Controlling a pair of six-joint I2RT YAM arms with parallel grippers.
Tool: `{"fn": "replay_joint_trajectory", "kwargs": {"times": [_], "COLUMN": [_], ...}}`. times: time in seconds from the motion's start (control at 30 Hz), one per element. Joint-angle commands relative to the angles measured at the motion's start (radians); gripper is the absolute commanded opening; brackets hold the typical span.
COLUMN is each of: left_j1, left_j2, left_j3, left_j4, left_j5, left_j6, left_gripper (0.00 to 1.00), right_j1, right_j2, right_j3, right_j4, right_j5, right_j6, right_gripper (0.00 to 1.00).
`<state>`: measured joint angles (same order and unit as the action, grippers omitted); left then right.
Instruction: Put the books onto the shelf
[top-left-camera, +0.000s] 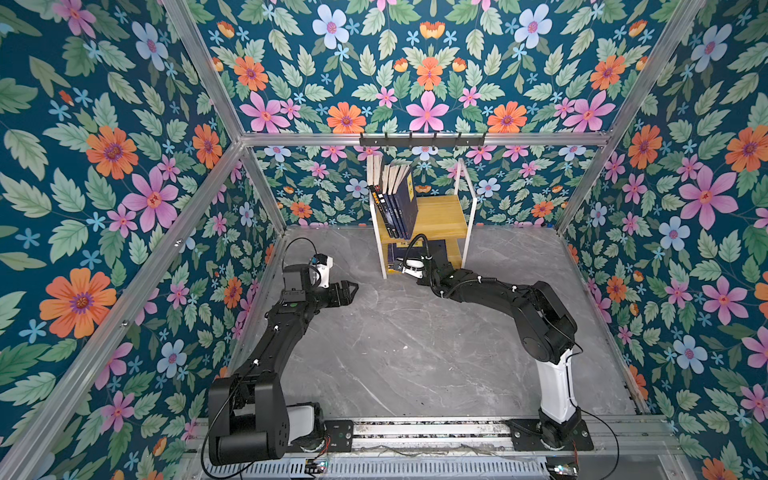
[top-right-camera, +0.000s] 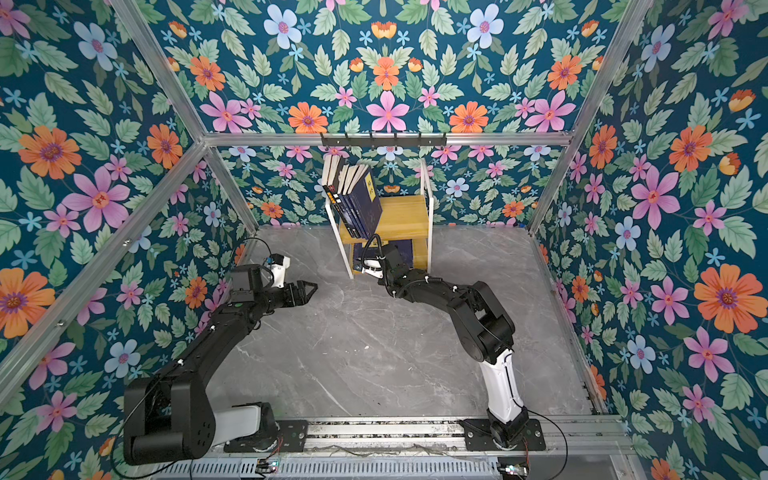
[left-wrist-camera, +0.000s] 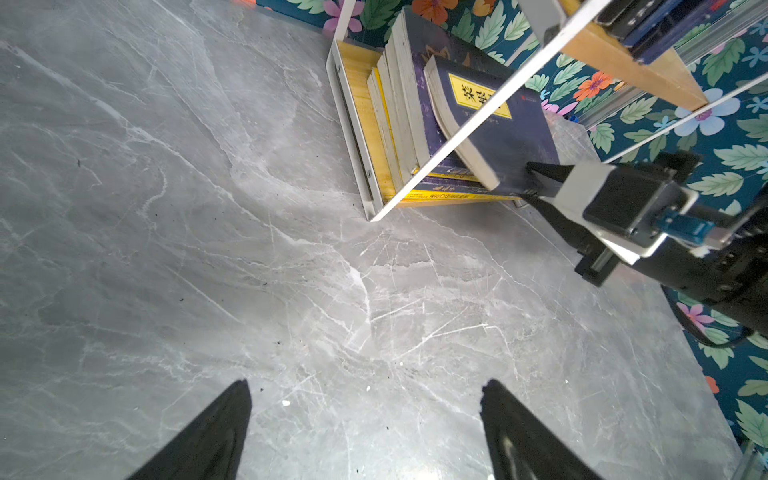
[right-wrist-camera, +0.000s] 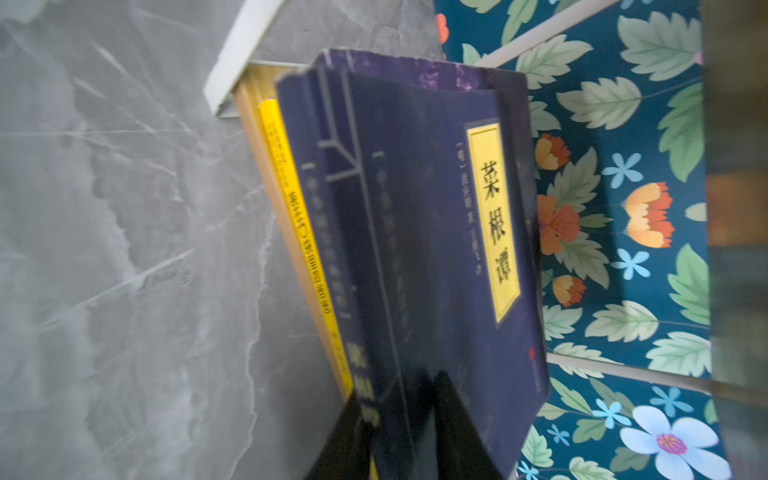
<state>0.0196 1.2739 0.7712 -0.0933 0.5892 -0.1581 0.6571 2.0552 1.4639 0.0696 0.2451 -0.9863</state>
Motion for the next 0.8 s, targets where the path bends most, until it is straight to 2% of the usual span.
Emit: {"fn": "replay_joint_trajectory", "kwargs": {"times": [0.0,0.37,0.77], "left_j1": [0.002,0.005,0.008], "left_j2": [-0.005,-0.010,-0.019], "left_j3": [-0.001,-0.004,-0.019], "left_j4": [0.025,0.026,0.047], "left_j5": [0.002,0.003,0.020], "left_j6": [0.003,-0.002,-0.008], "left_gripper": [0.89,0.89,0.89], "right_j1": [0.000,-0.008,-0.030], "right_j2": [-0.028,-0.057,-0.098], "right_j3": [0.007,-0.006,0.042], "right_j4": [-0.082,-0.130,-0.273], "right_j5": [-0.078,-0.130,-0.282], "right_j6": [0.043,0.079,0.118], "right_gripper": [0.42,0.58,0.57]}}
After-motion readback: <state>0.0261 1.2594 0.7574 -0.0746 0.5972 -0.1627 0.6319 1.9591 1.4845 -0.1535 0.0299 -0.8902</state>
